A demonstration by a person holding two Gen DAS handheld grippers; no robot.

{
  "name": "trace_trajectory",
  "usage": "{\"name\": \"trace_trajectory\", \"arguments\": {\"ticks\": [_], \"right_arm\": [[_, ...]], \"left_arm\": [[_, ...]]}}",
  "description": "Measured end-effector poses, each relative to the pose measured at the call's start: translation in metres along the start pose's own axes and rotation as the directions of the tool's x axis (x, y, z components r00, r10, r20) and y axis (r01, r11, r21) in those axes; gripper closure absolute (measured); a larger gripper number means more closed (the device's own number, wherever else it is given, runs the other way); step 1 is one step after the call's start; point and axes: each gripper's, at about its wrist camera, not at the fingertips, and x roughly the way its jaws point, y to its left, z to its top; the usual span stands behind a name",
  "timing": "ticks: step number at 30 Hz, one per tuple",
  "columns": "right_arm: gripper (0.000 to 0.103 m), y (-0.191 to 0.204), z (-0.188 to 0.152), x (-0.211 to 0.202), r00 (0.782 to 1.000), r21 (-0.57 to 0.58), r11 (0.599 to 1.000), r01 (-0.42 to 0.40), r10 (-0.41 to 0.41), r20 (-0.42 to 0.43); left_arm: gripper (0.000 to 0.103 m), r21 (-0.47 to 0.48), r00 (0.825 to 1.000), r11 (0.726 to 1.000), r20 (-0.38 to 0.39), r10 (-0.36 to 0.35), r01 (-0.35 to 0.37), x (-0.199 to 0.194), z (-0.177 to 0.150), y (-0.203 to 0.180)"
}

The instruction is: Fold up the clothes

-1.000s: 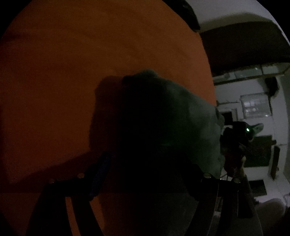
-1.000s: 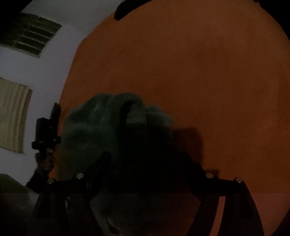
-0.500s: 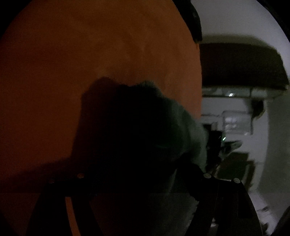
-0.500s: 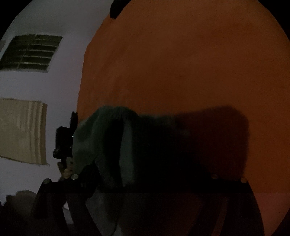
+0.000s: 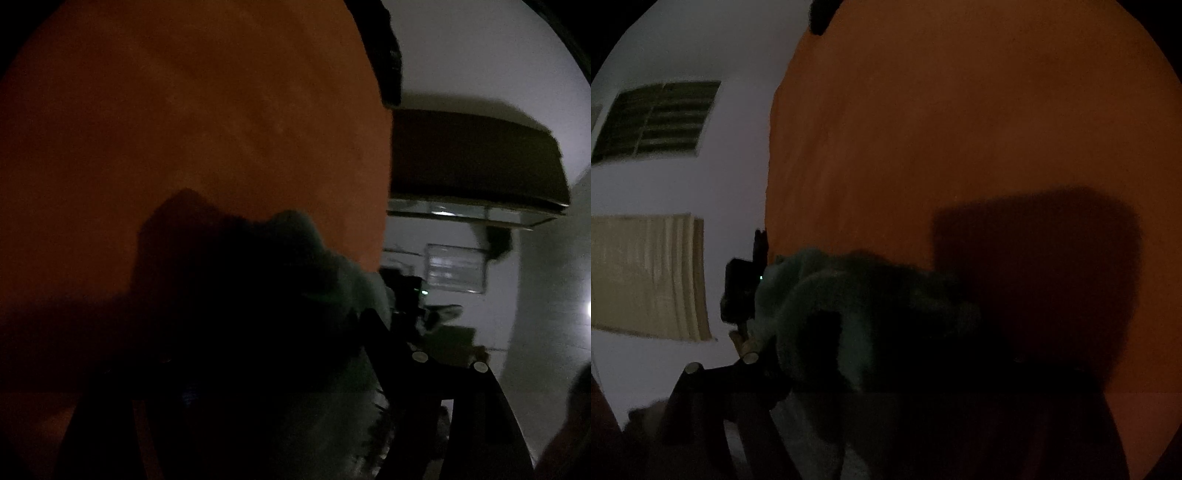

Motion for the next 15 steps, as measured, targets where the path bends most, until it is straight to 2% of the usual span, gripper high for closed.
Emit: {"name": "trace_trajectory", "arguments": {"ticks": [2,4,6,8,9,10,13,15], "right_arm": [[0.024,0.003,-0.008,-0.003,1.000,-0.054,0.999,0.004,-0.005,-0.025],[0.024,0.003,-0.013,-0.003,0.999,-0.082,0.997,0.006,-0.010,-0.041],[0.024,0.002,-0.014,-0.001,0.999,-0.082,0.997,0.008,-0.012,-0.048],[0.024,0.001,-0.014,0.000,0.998,-0.082,0.997,0.009,-0.014,-0.054],[0.028,0.001,-0.014,0.001,0.998,-0.082,0.997,0.010,-0.015,-0.058],[0.042,0.003,-0.016,-0.001,0.999,-0.093,0.995,0.023,-0.026,-0.037],[0.056,0.010,-0.022,-0.009,0.998,-0.125,0.990,0.066,-0.062,0.030],[0.060,0.029,-0.025,-0.018,0.994,-0.170,0.982,0.080,-0.066,0.085]], "left_arm": [[0.027,0.018,0.999,1.000,-0.032,-0.023,0.023,0.003,-0.002,0.001],[0.027,0.035,0.996,0.999,-0.092,0.015,-0.012,0.019,0.001,0.002],[0.027,0.042,0.992,0.999,-0.125,0.015,-0.010,0.027,0.000,0.002],[0.027,0.069,0.993,0.997,-0.116,0.028,-0.020,0.030,-0.001,-0.002],[0.033,0.090,0.995,0.996,-0.094,0.036,-0.028,0.030,-0.002,-0.006],[0.048,0.111,0.997,0.994,-0.066,0.033,-0.026,0.028,-0.002,-0.010],[0.060,0.160,1.000,0.987,-0.028,0.008,-0.003,0.021,-0.001,-0.025],[0.062,0.193,1.000,0.981,-0.004,-0.010,0.011,0.016,-0.001,-0.035]]}}
